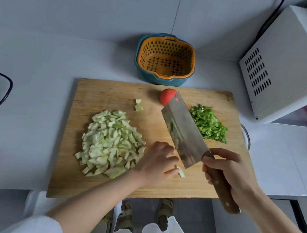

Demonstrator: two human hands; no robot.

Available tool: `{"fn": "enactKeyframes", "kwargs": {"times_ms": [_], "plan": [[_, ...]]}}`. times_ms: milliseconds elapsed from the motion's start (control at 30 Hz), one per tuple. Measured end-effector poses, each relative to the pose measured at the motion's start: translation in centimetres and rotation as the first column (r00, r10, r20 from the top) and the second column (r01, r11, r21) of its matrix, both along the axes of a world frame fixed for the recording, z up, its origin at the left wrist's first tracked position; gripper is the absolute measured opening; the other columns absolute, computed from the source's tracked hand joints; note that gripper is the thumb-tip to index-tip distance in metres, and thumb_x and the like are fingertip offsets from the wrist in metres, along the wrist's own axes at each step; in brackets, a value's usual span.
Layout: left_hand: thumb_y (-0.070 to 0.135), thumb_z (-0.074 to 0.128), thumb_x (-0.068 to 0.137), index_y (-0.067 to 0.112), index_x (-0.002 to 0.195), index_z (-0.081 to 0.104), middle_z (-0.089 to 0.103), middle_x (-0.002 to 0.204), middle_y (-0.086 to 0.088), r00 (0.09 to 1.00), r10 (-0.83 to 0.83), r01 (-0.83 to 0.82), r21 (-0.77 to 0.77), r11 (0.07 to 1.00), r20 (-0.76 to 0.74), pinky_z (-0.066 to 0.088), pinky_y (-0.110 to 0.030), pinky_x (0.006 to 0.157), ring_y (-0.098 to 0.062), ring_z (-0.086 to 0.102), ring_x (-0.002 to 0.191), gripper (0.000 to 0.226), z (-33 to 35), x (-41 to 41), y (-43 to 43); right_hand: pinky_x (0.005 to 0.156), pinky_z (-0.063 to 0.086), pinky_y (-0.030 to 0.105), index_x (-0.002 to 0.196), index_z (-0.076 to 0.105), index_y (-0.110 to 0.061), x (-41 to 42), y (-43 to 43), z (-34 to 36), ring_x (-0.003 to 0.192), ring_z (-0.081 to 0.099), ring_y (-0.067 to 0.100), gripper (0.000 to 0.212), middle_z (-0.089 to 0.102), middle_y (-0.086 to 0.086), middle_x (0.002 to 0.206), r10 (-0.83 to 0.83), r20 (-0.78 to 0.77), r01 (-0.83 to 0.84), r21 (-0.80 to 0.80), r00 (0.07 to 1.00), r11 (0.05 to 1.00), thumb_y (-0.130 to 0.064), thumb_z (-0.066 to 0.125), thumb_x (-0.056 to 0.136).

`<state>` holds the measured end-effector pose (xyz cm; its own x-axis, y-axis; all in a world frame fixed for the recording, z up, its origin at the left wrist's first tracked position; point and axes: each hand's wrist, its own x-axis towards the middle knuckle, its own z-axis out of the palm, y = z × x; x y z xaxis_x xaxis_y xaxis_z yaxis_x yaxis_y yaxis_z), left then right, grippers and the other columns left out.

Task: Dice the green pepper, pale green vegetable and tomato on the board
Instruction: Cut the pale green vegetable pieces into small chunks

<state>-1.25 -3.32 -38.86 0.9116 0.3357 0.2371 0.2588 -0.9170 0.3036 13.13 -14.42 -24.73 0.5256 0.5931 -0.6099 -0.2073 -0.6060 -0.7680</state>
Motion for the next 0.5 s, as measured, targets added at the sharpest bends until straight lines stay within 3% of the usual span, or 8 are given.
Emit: {"fn": "enactKeyframes", "kwargs": {"times_ms": [133, 267, 333, 400, 500], "plan": [[0.046, 0.066, 0.080, 0.016, 0.086, 0.064, 0.058, 0.086, -0.005, 0.970, -0.221, 0.226, 0.035, 0.974, -0.100, 0.043, -0.033, 0.075, -0.022, 0.050, 0.087, 0.031, -1.5, 3.3, -2.6, 0.050, 0.040, 0.030, 0.081, 0.063, 0.001, 1.7, -0.6, 0.5, 0.050, 0.048, 0.025, 0.005, 0.056, 0.018, 0.061, -0.025, -0.016, 0.025, 0.004, 1.000, 1.000, 0.005, 0.060, 0.080], [0.021, 0.066, 0.081, 0.012, 0.085, 0.057, 0.057, 0.087, -0.005, 0.962, -0.200, 0.219, 0.089, 0.972, -0.185, 0.044, -0.035, 0.079, -0.022, 0.052, 0.085, 0.013, -1.8, 3.8, -1.8, 0.051, 0.041, 0.031, 0.081, 0.065, 0.000, 2.5, -0.7, 0.3, 0.053, 0.049, 0.026, 0.006, 0.057, 0.019, 0.062, -0.027, -0.036, 0.028, 0.015, 0.999, 1.000, 0.005, 0.061, 0.080], [0.009, 0.055, 0.085, 0.008, 0.093, 0.052, 0.053, 0.094, -0.007, 0.959, -0.102, 0.132, 0.095, 0.987, -0.265, 0.042, -0.035, 0.089, -0.021, 0.048, 0.090, 0.008, -1.6, 2.3, -0.4, 0.051, 0.041, 0.031, 0.082, 0.064, 0.000, 2.5, -0.4, 0.1, 0.053, 0.050, 0.026, 0.006, 0.057, 0.018, 0.061, -0.013, -0.050, 0.015, 0.028, 0.999, 1.000, 0.005, 0.061, 0.080], [0.007, 0.042, 0.086, 0.005, 0.101, 0.052, 0.052, 0.099, -0.009, 0.950, 0.083, -0.022, 0.201, 0.979, -0.302, 0.038, -0.037, 0.094, -0.023, 0.048, 0.095, 0.018, -1.5, 0.2, 1.5, 0.049, 0.040, 0.030, 0.084, 0.064, 0.001, 2.3, 0.3, -0.3, 0.052, 0.050, 0.026, 0.007, 0.057, 0.018, 0.061, 0.000, -0.059, 0.003, 0.038, 0.998, 0.999, 0.005, 0.061, 0.080], [0.009, 0.047, 0.074, 0.007, 0.091, 0.065, 0.059, 0.086, -0.008, 0.879, 0.392, -0.285, 0.361, 0.888, -0.271, 0.034, -0.038, 0.082, -0.026, 0.053, 0.084, 0.025, -0.7, -2.2, 4.2, 0.046, 0.039, 0.028, 0.086, 0.063, 0.001, 1.1, 2.5, -1.6, 0.049, 0.049, 0.024, 0.007, 0.056, 0.017, 0.060, 0.042, -0.066, -0.038, 0.058, 0.997, 0.998, 0.004, 0.062, 0.080]]}}
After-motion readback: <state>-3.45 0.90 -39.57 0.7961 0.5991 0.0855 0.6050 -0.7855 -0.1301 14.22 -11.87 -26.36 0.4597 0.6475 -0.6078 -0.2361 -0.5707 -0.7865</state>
